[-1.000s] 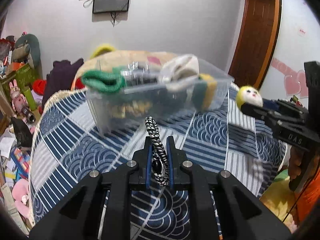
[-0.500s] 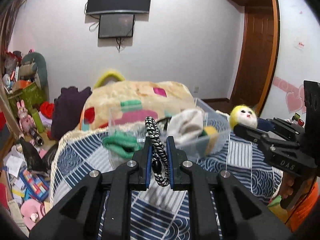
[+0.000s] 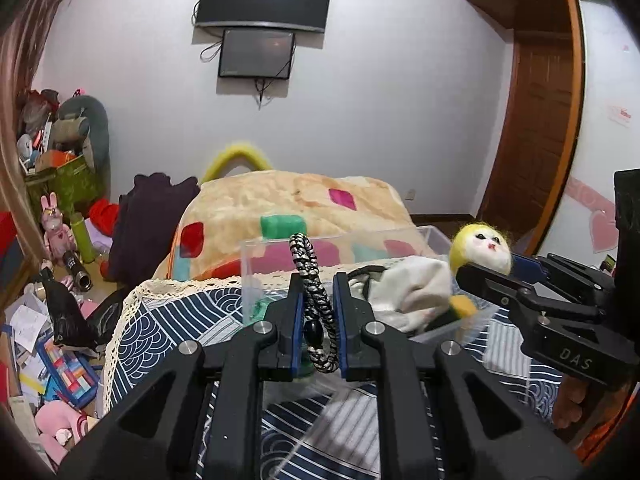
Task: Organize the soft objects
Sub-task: 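Place the felt ball into the box with the right tool while the left tool drops the bracelet in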
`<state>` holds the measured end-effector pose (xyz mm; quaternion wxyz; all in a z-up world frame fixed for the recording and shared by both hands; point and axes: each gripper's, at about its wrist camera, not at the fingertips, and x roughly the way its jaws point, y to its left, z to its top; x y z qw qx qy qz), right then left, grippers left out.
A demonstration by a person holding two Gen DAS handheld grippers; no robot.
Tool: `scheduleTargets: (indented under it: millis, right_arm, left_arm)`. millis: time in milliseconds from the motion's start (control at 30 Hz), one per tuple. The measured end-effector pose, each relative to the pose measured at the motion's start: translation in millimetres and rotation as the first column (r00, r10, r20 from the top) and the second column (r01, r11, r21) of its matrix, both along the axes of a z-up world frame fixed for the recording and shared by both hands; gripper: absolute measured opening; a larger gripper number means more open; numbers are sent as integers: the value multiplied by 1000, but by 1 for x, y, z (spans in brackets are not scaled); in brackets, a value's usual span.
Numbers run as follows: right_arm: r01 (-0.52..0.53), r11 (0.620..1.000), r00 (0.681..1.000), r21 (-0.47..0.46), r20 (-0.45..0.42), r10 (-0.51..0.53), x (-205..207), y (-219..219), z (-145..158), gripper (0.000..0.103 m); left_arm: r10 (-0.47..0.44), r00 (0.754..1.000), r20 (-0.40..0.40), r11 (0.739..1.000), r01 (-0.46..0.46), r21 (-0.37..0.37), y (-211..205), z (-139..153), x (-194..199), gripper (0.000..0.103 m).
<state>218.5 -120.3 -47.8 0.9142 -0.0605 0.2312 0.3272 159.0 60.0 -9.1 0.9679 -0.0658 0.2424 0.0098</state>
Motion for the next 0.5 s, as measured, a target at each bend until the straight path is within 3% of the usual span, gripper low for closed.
scheduleTargets:
  millis: [367, 500]
  right_arm:
    - [-18, 998, 997, -63, -80, 13, 19, 21, -33, 41]
    - [-20, 996, 998, -91, -69, 13, 17, 23, -35, 42]
  left_arm:
    - [-7, 997, -82, 999, 3, -44, 21, -31, 36, 13]
    - [-9, 996, -88, 998, 4, -63, 23, -37, 39, 27]
